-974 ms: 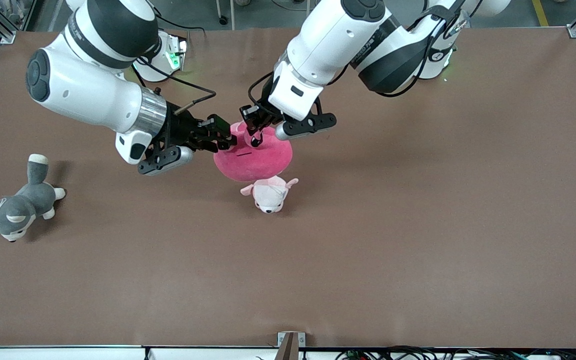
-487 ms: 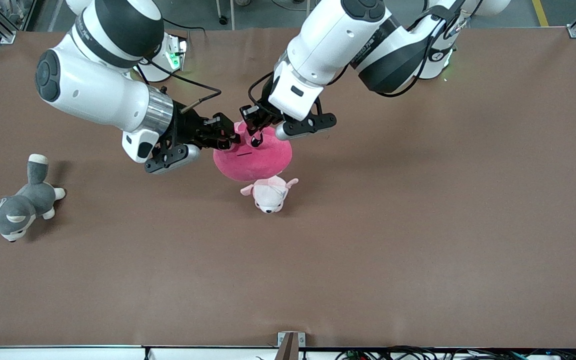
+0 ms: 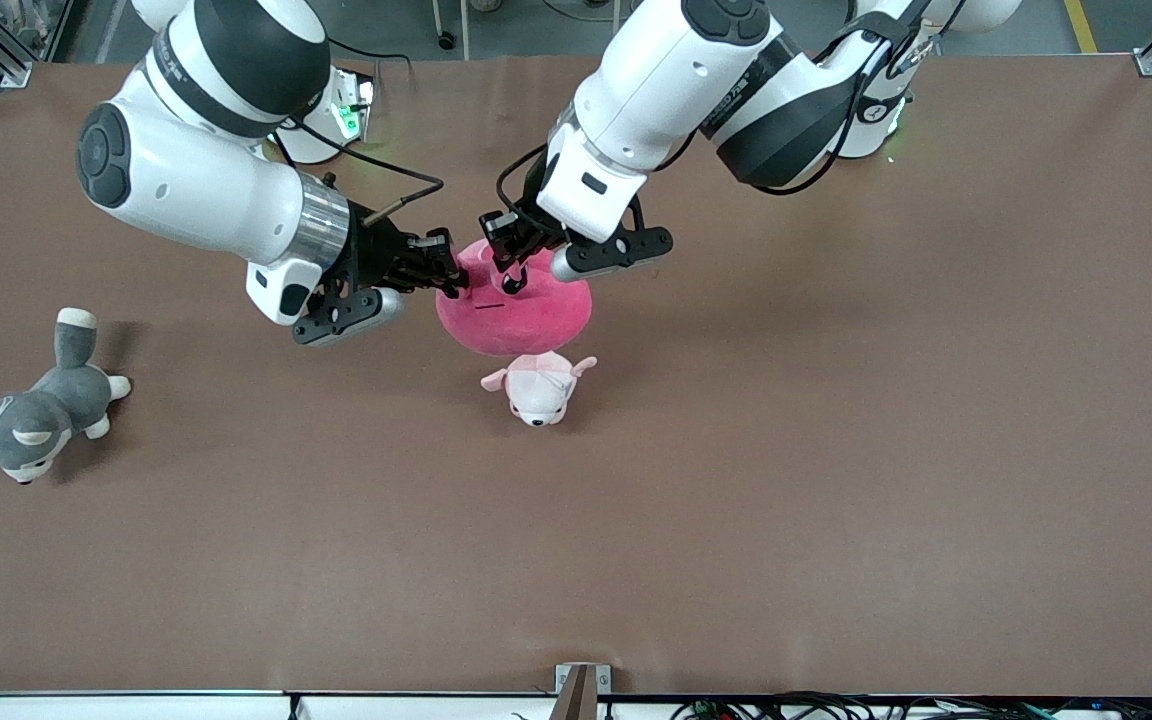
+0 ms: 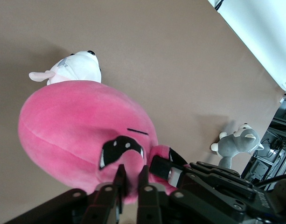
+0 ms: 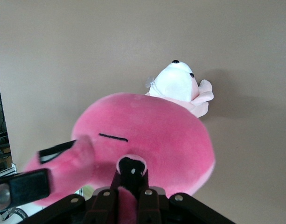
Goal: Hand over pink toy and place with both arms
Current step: 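Open the left gripper while the right gripper pulls the toy away, then lower the pink toy beside the grey cat and open the right gripper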
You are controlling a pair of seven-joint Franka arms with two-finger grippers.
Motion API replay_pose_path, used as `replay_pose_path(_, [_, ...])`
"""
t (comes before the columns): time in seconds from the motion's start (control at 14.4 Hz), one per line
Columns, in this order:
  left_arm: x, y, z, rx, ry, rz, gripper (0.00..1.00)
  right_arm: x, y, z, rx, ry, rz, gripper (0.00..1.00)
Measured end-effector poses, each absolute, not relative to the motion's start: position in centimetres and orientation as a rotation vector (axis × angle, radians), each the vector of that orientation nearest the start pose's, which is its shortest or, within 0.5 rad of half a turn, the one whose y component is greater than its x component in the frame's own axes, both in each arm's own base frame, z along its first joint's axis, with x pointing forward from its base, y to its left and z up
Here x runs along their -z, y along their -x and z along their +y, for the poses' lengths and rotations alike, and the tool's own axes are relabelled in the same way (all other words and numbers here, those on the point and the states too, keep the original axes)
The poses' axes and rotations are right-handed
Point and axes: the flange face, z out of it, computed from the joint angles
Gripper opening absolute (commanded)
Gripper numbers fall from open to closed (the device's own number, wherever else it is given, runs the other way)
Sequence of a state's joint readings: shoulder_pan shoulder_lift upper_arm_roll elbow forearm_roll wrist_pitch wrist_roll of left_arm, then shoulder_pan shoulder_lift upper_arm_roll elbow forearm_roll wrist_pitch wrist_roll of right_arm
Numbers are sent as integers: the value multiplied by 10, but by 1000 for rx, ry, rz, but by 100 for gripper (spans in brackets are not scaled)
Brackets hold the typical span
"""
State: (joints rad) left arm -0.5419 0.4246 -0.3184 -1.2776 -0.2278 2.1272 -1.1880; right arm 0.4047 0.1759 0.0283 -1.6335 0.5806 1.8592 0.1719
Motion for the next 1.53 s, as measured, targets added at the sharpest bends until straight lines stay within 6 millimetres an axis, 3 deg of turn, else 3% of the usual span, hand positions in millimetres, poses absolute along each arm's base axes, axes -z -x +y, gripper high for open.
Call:
replay_pose_path(0.07, [-572, -498, -517, 77, -2517, 592, 80, -529, -550, 300, -164, 2580, -136, 0])
replay_pose_path(0.14, [-571, -498, -517, 76, -2516, 592, 96, -529, -550, 300, -165, 2581, -137, 0])
replay_pose_path(0.49, [-572, -503, -513, 64, -2510, 604, 100, -528, -549, 300, -180, 2584, -143, 0])
replay_pose_path(0.63, [-574, -511, -505, 50, -2506, 620, 100, -530, -553, 290, -181, 2588, -128, 0])
replay_pose_path(0.77, [-575, -524, -491, -18, -2537, 631, 100, -532, -568, 261, -159, 2592, -65, 0])
replay_pose_path(0.9, [-575, -536, -468, -108, -2639, 635, 100, -533, -586, 217, -129, 2602, 22, 0])
replay_pose_path(1.11, [-583, -556, -408, -152, -2809, 639, 100, -529, -604, 154, -67, 2687, 51, 0])
replay_pose_path(1.25, [-593, -574, -351, -139, -2901, 582, 100, -521, -613, 116, -48, 2708, 45, 0])
replay_pose_path(1.53, [-598, -618, -230, -131, -2997, 432, 100, -467, -634, 40, -95, 2707, 16, 0])
